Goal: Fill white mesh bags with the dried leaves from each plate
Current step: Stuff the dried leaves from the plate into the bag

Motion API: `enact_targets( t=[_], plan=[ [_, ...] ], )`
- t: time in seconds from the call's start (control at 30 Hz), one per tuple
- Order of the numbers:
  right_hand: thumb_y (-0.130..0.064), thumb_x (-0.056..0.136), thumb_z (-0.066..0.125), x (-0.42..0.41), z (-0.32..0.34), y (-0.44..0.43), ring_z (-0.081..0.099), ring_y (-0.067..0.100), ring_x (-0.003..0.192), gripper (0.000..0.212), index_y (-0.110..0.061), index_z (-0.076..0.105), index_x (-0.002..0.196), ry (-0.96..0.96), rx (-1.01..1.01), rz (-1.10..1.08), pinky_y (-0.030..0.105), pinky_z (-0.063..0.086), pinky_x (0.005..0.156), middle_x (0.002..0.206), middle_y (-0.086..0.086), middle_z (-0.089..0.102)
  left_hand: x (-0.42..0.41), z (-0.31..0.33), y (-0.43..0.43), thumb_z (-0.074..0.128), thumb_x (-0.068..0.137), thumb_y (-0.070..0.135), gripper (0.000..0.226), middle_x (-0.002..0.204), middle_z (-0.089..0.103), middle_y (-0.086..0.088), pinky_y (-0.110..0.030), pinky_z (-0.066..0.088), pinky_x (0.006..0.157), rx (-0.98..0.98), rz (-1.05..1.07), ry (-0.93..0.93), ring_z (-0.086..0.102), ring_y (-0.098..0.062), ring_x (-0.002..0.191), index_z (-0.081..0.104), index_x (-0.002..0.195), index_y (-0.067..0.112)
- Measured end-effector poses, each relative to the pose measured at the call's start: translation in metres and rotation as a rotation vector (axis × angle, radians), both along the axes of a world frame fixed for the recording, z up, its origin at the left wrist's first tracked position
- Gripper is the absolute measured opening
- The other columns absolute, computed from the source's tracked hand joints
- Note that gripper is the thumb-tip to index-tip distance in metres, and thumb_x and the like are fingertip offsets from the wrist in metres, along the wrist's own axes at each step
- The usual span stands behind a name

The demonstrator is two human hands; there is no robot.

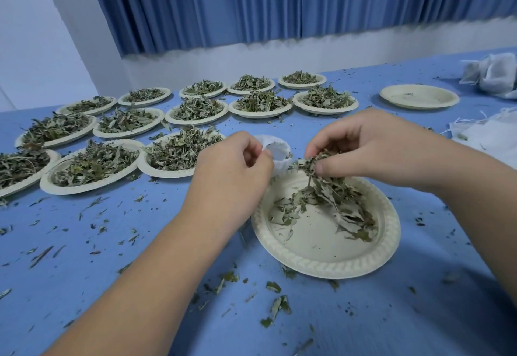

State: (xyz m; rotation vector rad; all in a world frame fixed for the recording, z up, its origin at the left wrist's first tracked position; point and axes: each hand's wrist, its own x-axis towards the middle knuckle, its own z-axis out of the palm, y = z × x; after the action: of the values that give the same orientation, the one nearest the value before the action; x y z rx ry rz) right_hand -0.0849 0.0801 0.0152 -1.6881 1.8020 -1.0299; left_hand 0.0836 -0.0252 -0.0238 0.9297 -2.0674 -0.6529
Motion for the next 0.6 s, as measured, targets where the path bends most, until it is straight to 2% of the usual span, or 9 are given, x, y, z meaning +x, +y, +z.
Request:
enact_targets(
  t=[0.07, 0.13, 0.23, 0.33, 0.4, 0.5, 0.6],
  plan=[
    [-0.023, 0.071, 0.075, 0.003, -0.002, -0.002, 0.059, 0.012, 0.066, 0.012, -0.027, 0.074, 0.082, -0.035, -0.045, -0.008, 0.033, 0.051, 0.07, 0.078, 0.01, 0.07, -0.001, 0.0, 0.001, 0.063, 0.09, 0.029, 0.018, 0.062, 0.059, 0.012, -0.007, 0.037, 0.052, -0.003, -0.005, 0.017, 0.051, 0.003, 0.052, 0.061, 0.073, 0.023],
    [-0.015, 0.075, 0.075, 0.005, -0.004, -0.004, 0.059, 0.01, 0.065, 0.009, -0.023, 0.074, 0.081, -0.061, -0.095, -0.02, 0.026, 0.051, 0.067, 0.075, 0.01, 0.07, -0.001, 0.0, 0.002, 0.064, 0.089, 0.028, 0.017, 0.062, 0.06, 0.013, -0.008, 0.036, 0.05, -0.011, -0.021, 0.03, 0.049, 0.002, 0.049, 0.062, 0.073, 0.022],
    [-0.012, 0.077, 0.075, 0.008, -0.006, -0.007, 0.055, 0.006, 0.058, 0.012, -0.024, 0.074, 0.079, -0.069, -0.173, -0.08, 0.015, 0.045, 0.057, 0.063, 0.001, 0.065, -0.002, 0.0, 0.004, 0.063, 0.089, 0.027, 0.016, 0.066, 0.061, 0.01, -0.011, 0.035, 0.051, -0.039, -0.066, 0.024, 0.047, 0.0, 0.048, 0.062, 0.074, 0.021],
    [-0.016, 0.077, 0.075, 0.011, -0.008, -0.009, 0.049, 0.007, 0.053, 0.012, -0.027, 0.073, 0.077, 0.04, -0.196, -0.146, 0.017, 0.041, 0.053, 0.059, 0.002, 0.062, -0.003, -0.001, 0.006, 0.061, 0.09, 0.026, 0.018, 0.067, 0.061, 0.006, -0.013, 0.034, 0.049, -0.04, -0.121, 0.023, 0.045, -0.003, 0.047, 0.06, 0.074, 0.02],
    [-0.019, 0.076, 0.075, 0.014, -0.01, -0.009, 0.051, 0.007, 0.053, 0.013, -0.031, 0.072, 0.075, 0.13, -0.195, -0.165, 0.019, 0.043, 0.054, 0.063, 0.002, 0.065, -0.004, -0.002, 0.007, 0.06, 0.091, 0.026, 0.019, 0.066, 0.061, 0.005, -0.013, 0.033, 0.048, -0.027, -0.133, 0.025, 0.044, -0.004, 0.046, 0.059, 0.073, 0.02],
    [-0.021, 0.075, 0.074, 0.018, -0.013, -0.008, 0.059, 0.002, 0.065, 0.015, -0.036, 0.071, 0.075, 0.242, -0.218, -0.213, 0.015, 0.046, 0.062, 0.071, -0.01, 0.068, -0.006, -0.003, 0.008, 0.059, 0.092, 0.027, 0.021, 0.063, 0.061, 0.005, -0.014, 0.036, 0.05, -0.007, -0.128, 0.039, 0.046, -0.004, 0.048, 0.058, 0.072, 0.022],
    [-0.02, 0.073, 0.071, 0.024, -0.013, -0.008, 0.056, -0.005, 0.08, 0.014, -0.03, 0.076, 0.082, 0.381, -0.253, -0.253, 0.01, 0.042, 0.07, 0.078, -0.015, 0.065, -0.007, -0.003, 0.009, 0.058, 0.093, 0.029, 0.022, 0.065, 0.064, 0.004, -0.02, 0.04, 0.054, 0.008, -0.124, 0.064, 0.049, -0.005, 0.052, 0.06, 0.072, 0.022]
  ],
)
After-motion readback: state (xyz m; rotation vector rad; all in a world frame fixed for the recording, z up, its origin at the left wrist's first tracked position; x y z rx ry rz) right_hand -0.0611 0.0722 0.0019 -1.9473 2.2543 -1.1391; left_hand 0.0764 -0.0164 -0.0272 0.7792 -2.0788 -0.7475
